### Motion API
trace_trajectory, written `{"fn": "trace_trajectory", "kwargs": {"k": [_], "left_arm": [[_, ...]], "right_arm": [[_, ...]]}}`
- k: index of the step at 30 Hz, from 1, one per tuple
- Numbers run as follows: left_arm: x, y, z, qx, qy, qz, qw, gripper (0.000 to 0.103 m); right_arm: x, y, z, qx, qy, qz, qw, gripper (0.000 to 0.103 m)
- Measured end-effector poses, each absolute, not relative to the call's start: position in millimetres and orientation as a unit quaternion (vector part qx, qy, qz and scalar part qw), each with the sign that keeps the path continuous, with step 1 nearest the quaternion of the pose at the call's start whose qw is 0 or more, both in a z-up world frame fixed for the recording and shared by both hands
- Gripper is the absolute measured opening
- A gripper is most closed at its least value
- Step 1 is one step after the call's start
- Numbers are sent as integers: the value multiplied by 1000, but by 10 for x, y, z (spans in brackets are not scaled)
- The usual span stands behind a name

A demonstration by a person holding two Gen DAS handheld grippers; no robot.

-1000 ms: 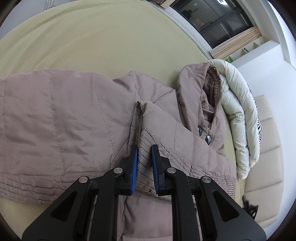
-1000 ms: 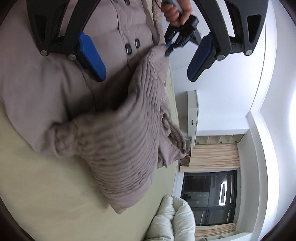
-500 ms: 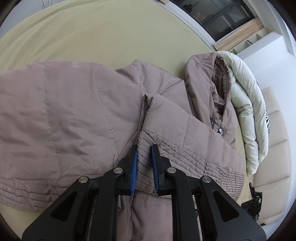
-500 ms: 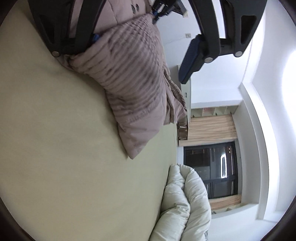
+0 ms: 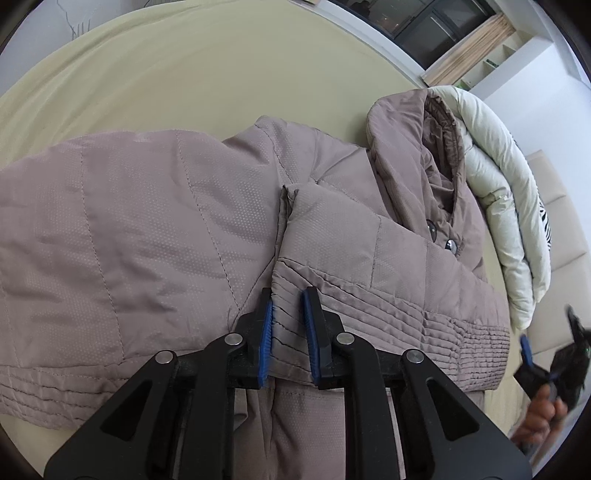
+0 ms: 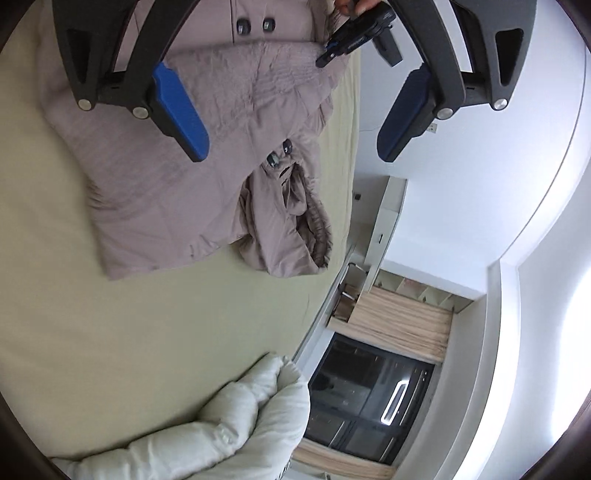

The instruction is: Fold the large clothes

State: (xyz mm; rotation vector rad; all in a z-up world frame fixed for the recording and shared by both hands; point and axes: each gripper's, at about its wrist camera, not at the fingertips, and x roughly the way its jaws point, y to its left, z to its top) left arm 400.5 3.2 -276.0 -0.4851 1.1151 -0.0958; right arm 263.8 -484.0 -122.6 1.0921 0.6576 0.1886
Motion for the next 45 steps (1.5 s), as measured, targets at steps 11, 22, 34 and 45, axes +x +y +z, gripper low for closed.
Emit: {"fn": "trace_trajectory", "kwargs": {"k": [11,22,34,45], "left_arm": [[3398,724,-2283,-247,466,-34,849,62],[1519,2453,-2427,-422,398,115,806,62],[969,3383,-3036,-616,287,217,701,52],[1522,2474,-1922,-388,308,175,851,14]], "right_arm": [[2763,-4801,-1769,445,358,4,821,94],[1487,-4133,-1507,468,357,60,806,100],[1224,-3827,-1541,476,380,76,790,99],[1127,-3800,-1583,468,386,93,790,89]]}}
